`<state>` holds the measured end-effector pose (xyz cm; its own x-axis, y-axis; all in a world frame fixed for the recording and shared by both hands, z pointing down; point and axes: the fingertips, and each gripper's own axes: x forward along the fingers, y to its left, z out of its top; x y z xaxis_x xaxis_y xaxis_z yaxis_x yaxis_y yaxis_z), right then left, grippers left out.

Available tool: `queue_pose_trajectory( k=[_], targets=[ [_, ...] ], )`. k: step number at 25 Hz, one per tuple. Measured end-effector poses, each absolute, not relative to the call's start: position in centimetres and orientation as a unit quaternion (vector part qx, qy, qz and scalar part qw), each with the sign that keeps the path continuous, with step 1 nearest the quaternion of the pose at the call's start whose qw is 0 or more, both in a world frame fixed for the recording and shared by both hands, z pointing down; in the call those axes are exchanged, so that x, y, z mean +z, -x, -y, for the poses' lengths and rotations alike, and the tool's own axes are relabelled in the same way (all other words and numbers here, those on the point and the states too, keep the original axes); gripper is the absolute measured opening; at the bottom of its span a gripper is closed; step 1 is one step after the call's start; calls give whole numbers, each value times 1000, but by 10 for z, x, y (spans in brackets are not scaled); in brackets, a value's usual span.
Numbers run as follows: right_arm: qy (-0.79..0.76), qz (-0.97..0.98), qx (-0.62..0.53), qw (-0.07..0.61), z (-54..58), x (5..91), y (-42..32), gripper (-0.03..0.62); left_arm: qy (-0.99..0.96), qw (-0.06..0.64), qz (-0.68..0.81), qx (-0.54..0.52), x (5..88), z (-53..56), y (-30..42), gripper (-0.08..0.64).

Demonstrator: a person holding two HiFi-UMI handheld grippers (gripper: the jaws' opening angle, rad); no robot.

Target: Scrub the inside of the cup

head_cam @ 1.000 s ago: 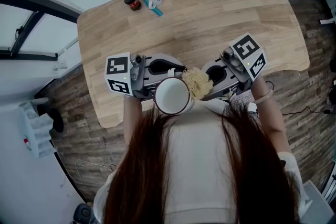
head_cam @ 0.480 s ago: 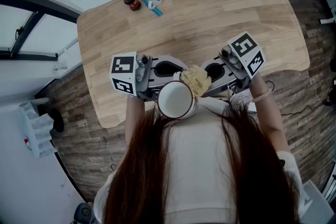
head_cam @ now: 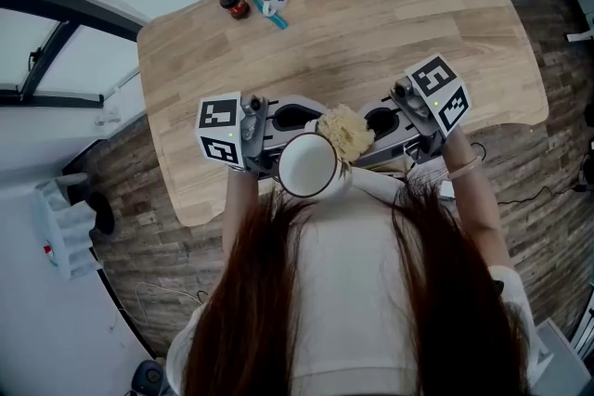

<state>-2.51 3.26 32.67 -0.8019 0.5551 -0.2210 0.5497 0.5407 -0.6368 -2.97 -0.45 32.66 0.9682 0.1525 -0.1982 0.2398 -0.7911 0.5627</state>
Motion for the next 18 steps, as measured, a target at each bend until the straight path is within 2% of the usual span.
queue_pose_trajectory(
  k=[18],
  targets=[
    [268,902,336,26,-19,329,23,72,-933,338,-74,-95,341,29,36,25]
  ],
)
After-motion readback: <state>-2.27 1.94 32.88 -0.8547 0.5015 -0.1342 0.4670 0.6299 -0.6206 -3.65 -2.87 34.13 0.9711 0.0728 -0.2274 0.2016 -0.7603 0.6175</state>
